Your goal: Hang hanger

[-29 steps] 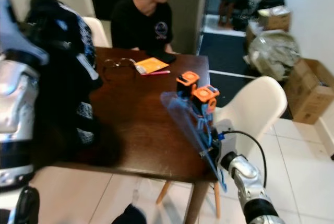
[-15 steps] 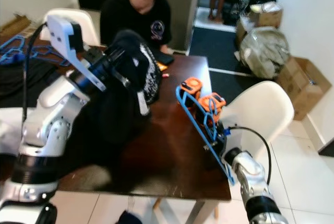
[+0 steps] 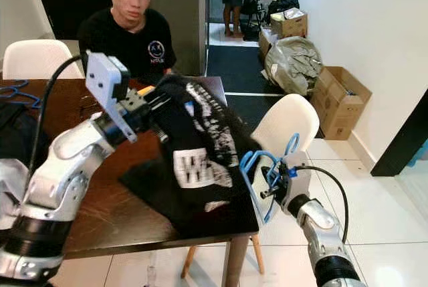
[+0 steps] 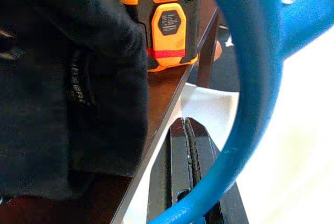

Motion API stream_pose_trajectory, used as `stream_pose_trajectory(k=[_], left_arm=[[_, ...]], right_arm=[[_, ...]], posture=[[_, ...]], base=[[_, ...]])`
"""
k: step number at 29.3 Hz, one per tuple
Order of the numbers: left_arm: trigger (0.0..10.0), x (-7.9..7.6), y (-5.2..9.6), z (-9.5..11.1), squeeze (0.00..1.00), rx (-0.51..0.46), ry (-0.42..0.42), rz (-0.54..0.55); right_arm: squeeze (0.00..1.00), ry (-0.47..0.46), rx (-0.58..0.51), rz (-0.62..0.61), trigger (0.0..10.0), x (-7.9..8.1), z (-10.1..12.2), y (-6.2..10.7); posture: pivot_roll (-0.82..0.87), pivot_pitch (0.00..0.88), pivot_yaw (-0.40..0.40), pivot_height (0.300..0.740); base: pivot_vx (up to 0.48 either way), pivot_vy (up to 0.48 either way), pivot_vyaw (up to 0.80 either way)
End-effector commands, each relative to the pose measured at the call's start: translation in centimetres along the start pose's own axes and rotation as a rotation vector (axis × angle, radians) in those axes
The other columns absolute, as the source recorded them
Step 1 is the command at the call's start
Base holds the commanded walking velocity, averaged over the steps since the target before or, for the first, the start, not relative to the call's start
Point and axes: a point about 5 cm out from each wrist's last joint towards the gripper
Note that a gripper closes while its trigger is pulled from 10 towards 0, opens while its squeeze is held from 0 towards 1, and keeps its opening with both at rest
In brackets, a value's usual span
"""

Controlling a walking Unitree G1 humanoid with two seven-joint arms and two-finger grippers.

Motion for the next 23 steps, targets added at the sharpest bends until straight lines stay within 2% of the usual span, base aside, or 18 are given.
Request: stream_pose_trajectory(k=[1, 2, 3, 4, 5, 7, 8, 9, 11, 12, 14, 17, 18, 19, 20, 21, 22, 23], left_arm=[[10.0, 2.2, 2.4, -3.0, 0.00, 0.213, -0.085, 0.159], [10.0, 2.2, 2.4, -3.0, 0.00, 0.213, -0.085, 0.159], [10.0, 3.6, 4.3, -4.6, 0.00, 0.346, -0.140, 0.253], [10.0, 3.6, 4.3, -4.6, 0.00, 0.346, -0.140, 0.253], [10.0, 4.7, 6.0, -5.6, 1.00, 0.445, -0.187, 0.334], [10.0, 4.7, 6.0, -5.6, 1.00, 0.445, -0.187, 0.334], [10.0, 5.2, 7.1, -6.2, 1.00, 0.516, -0.225, 0.375], [10.0, 5.2, 7.1, -6.2, 1.00, 0.516, -0.225, 0.375], [10.0, 5.2, 7.8, -6.8, 1.00, 0.583, -0.279, 0.371], [10.0, 4.9, 7.9, -6.9, 1.00, 0.605, -0.316, 0.340], [10.0, 3.6, 7.3, -6.6, 1.00, 0.575, -0.309, 0.216], [10.0, 3.6, 7.3, -6.6, 1.00, 0.575, -0.309, 0.216], [10.0, 3.1, 6.9, -6.0, 1.00, 0.543, -0.306, 0.155], [10.0, 3.1, 6.9, -6.0, 1.00, 0.543, -0.306, 0.155], [10.0, 2.6, 6.7, -5.0, 1.00, 0.512, -0.308, 0.042], [10.0, 2.6, 6.7, -5.0, 1.00, 0.512, -0.308, 0.042], [10.0, 1.6, 6.8, -4.1, 1.00, 0.480, -0.301, -0.091], [10.0, 1.6, 6.8, -4.1, 1.00, 0.480, -0.301, -0.091]], right_arm=[[0.00, -0.031, -0.018, -0.028, 10.0, -0.4, 0.3, 0.1], [0.00, -0.031, -0.018, -0.028, 10.0, -0.4, 0.3, 0.1], [0.00, -0.041, -0.023, -0.036, 10.0, -0.6, 0.4, 0.2], [0.00, -0.041, -0.023, -0.036, 10.0, -0.6, 0.4, 0.2], [0.00, -0.051, -0.028, -0.042, 10.0, -0.7, 0.4, 0.2], [0.00, -0.051, -0.028, -0.042, 10.0, -0.7, 0.4, 0.2], [0.00, -0.057, -0.029, -0.044, 10.0, -0.8, 0.5, 0.2], [0.00, -0.057, -0.029, -0.044, 10.0, -0.8, 0.5, 0.2], [0.00, -0.063, -0.031, -0.047, 10.0, -0.8, 0.6, 0.2], [0.00, -0.078, -0.037, -0.068, 10.0, -1.1, 0.7, 0.2], [0.00, -0.099, -0.040, -0.136, 10.0, -1.8, 1.1, 0.2], [0.00, -0.099, -0.040, -0.136, 10.0, -1.8, 1.1, 0.2], [0.00, -0.082, -0.044, -0.167, 10.0, -2.2, 1.5, 0.3], [0.00, -0.082, -0.044, -0.167, 10.0, -2.2, 1.5, 0.3], [0.00, -0.016, -0.048, -0.220, 10.0, -2.9, 2.5, 0.3], [0.00, -0.016, -0.048, -0.220, 10.0, -2.9, 2.5, 0.3], [0.00, 0.039, -0.059, -0.273, 10.0, -3.7, 3.8, 0.3], [0.00, 0.039, -0.059, -0.273, 10.0, -3.7, 3.8, 0.3]], posture=[[0.03, 0.000, -0.050, 0.740], [0.03, 0.000, -0.050, 0.740], [0.03, 0.000, -0.053, 0.740], [0.03, 0.000, -0.053, 0.740], [0.03, 0.000, -0.056, 0.740], [0.03, 0.000, -0.056, 0.740], [0.04, 0.000, -0.059, 0.740], [0.04, 0.000, -0.059, 0.740], [0.04, 0.000, -0.060, 0.740], [0.04, 0.000, -0.060, 0.740], [0.04, 0.000, -0.062, 0.740], [0.04, 0.000, -0.062, 0.740], [0.04, 0.000, -0.059, 0.740], [0.04, 0.000, -0.059, 0.740], [0.04, 0.000, -0.052, 0.740], [0.04, 0.000, -0.052, 0.740], [0.03, 0.000, -0.051, 0.740], [0.03, 0.000, -0.051, 0.740]], base=[[0.000, 0.000, 0.00], [0.000, 0.000, 0.00], [0.000, 0.000, 0.00], [0.000, 0.000, 0.00], [0.000, 0.000, 0.00], [0.000, 0.000, 0.00], [0.000, 0.000, 0.00], [0.000, 0.000, 0.00], [0.000, 0.000, 0.00], [0.000, 0.000, 0.00], [0.000, 0.000, 0.00], [0.000, 0.000, 0.00], [0.000, 0.000, 0.00], [0.000, 0.000, 0.00], [0.000, 0.000, 0.00], [0.000, 0.000, 0.00], [0.000, 0.000, 0.00], [0.000, 0.000, 0.00]])
Point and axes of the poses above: a point about 5 cm out from each wrist's last joint towards the gripper, its own y axis pointing back from the gripper into the wrist, its own z axis along the axis of the wrist's last joint, x = y × z, and after that the axes turned 12 degrees about -y, right-handed
